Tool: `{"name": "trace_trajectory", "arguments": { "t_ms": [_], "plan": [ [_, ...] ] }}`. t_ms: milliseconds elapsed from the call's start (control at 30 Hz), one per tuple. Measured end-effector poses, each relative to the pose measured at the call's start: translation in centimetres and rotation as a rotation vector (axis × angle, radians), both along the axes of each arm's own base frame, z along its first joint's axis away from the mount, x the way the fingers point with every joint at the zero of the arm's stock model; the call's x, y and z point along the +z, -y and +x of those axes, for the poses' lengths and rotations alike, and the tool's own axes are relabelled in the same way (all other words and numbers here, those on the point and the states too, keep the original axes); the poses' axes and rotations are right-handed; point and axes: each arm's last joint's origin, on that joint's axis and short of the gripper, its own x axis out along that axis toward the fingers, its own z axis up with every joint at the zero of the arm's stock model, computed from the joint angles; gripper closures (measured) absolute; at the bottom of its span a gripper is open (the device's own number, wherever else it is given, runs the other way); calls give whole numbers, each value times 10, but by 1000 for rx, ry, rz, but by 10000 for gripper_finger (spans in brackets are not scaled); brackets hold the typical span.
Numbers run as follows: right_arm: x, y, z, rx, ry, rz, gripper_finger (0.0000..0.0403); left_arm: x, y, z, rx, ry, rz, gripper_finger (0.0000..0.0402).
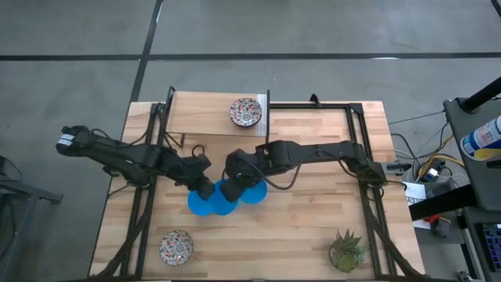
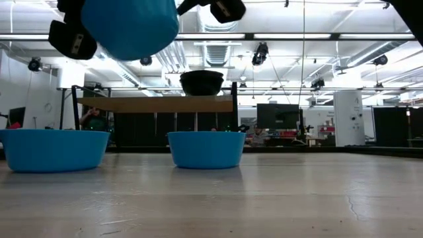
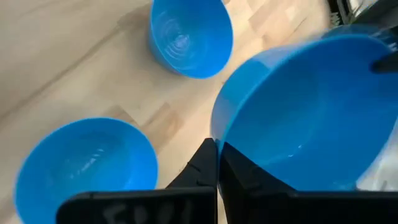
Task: Pick & Place Mini bowls
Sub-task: Put the right blue bowl on the shelf
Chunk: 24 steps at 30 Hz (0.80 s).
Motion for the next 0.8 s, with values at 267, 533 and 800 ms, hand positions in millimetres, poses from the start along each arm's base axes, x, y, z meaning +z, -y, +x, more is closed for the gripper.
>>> {"name": "trace_trajectory", "arguments": {
  "t_ms": [267, 533, 800],
  "plan": [
    [18, 4, -7, -43, 72, -61, 225, 7, -15, -12, 36, 10, 44, 401],
    [44, 8, -21, -72, 160, -128, 213, 18, -57, -50, 214, -37, 85, 401],
    [45, 9, -22, -37, 162, -183, 220, 26, -102, -71, 338, -32, 91, 401]
  ]
}}
